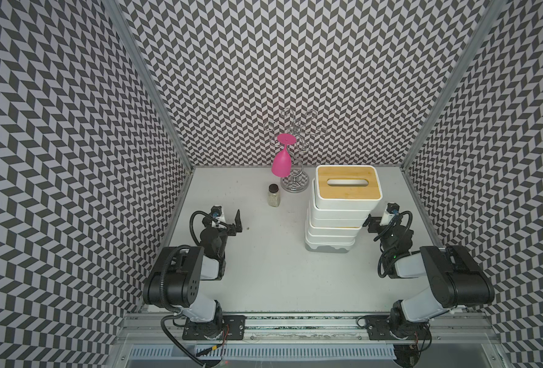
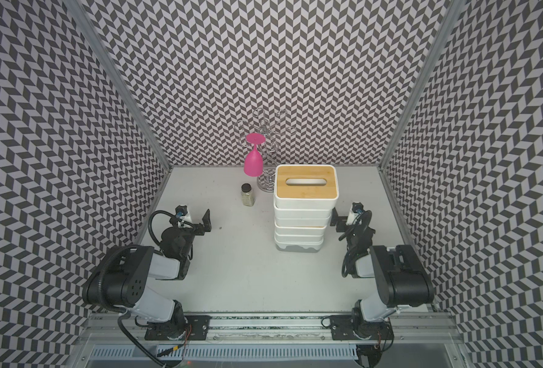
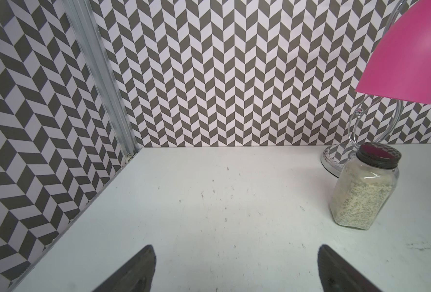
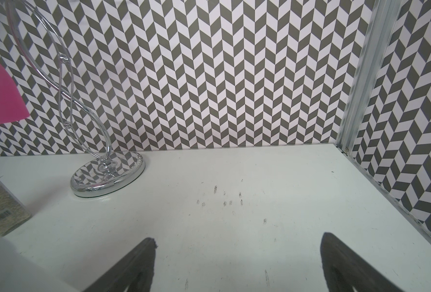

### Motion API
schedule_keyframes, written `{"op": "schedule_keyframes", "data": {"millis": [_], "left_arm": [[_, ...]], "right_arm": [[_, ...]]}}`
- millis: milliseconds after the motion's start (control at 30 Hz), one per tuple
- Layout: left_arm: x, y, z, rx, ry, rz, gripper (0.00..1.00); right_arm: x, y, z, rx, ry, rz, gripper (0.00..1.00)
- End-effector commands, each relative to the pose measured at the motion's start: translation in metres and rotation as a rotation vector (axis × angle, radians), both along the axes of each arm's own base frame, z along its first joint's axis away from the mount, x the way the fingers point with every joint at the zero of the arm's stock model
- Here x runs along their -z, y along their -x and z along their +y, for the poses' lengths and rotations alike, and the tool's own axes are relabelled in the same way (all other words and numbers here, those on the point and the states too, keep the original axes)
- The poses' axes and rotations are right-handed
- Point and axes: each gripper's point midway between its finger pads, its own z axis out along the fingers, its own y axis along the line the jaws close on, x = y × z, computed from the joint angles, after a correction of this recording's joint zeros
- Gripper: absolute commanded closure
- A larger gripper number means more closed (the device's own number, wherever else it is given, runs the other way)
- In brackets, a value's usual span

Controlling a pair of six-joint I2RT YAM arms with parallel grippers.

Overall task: Stack the tissue boxes
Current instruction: Reset both arms

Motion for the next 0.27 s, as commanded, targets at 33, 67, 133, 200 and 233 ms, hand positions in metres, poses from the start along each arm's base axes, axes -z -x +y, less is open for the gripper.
{"op": "schedule_keyframes", "data": {"millis": [33, 67, 133, 200, 233], "left_arm": [[-0.0038, -0.0065, 0.0019, -0.007, -0.004, -0.004, 0.00], [-0.0025, -0.0082, 0.0013, -0.005, -0.005, 0.002, 0.01], [-0.0025, -0.0089, 0.0020, -0.006, -0.002, 0.002, 0.01], [-0.0050, -0.0057, 0.0021, -0.007, -0.001, -0.007, 0.00], [-0.0053, -0.0048, 0.0023, -0.008, -0.001, -0.011, 0.00]], "right_arm": [[-0.0084, 0.0015, -0.0007, 0.008, 0.008, -0.042, 0.01], [-0.0085, 0.0015, -0.0007, 0.009, 0.007, -0.042, 0.01], [-0.0082, 0.0014, -0.0007, 0.009, 0.008, -0.041, 0.01], [-0.0084, 0.0015, -0.0009, 0.009, 0.008, -0.042, 0.01], [-0.0082, 0.0015, -0.0008, 0.009, 0.008, -0.041, 0.01]]}}
